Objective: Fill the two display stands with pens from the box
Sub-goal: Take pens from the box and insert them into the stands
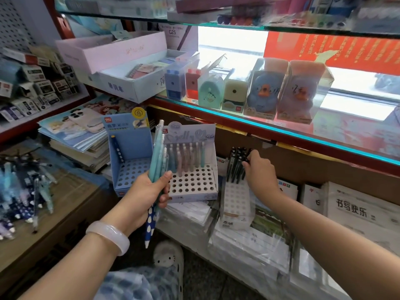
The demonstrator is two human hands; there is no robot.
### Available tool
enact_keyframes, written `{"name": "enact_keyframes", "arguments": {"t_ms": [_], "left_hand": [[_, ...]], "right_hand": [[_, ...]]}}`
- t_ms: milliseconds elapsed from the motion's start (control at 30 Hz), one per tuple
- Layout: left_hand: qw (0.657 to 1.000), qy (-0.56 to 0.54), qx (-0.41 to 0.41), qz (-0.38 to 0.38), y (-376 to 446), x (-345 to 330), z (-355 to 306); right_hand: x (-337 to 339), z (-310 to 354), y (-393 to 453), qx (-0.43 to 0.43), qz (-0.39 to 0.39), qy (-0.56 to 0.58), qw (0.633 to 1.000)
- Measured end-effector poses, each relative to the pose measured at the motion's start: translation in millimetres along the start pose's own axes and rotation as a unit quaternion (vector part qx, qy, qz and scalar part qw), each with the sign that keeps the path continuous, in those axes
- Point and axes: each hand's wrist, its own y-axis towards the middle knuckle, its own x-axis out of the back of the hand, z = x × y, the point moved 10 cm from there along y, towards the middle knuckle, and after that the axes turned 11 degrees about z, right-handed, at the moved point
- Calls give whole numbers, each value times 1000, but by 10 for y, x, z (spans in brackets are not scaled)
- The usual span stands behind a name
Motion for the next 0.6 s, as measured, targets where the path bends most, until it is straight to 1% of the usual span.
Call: {"name": "enact_keyframes", "arguments": {"t_ms": [67,200,267,333,367,467,533,600], "left_hand": [[1000,0,3,-2,-7,28,6],[1000,-1,1,1,-21,29,1],[1000,12,0,4,-32,21,-3],[999,39,-1,9,-46,6,-8],[998,56,-1,11,-52,-7,-7],[992,126,3,8,-62,-50,-8],[982,186,-6,-5,-58,-60,-49],[972,233,-15,-20,-42,-48,-100]], "right_hand": [[-32,-13,20,-11,4,3,1000],[-36,51,46,-20,27,-27,999],[81,164,11,0,-9,-45,999],[228,434,-66,65,-65,-26,995],[259,610,-98,103,-68,7,992],[208,1174,-161,183,13,162,970],[192,1402,-149,182,44,268,945],[142,1481,-95,149,68,334,928]]}}
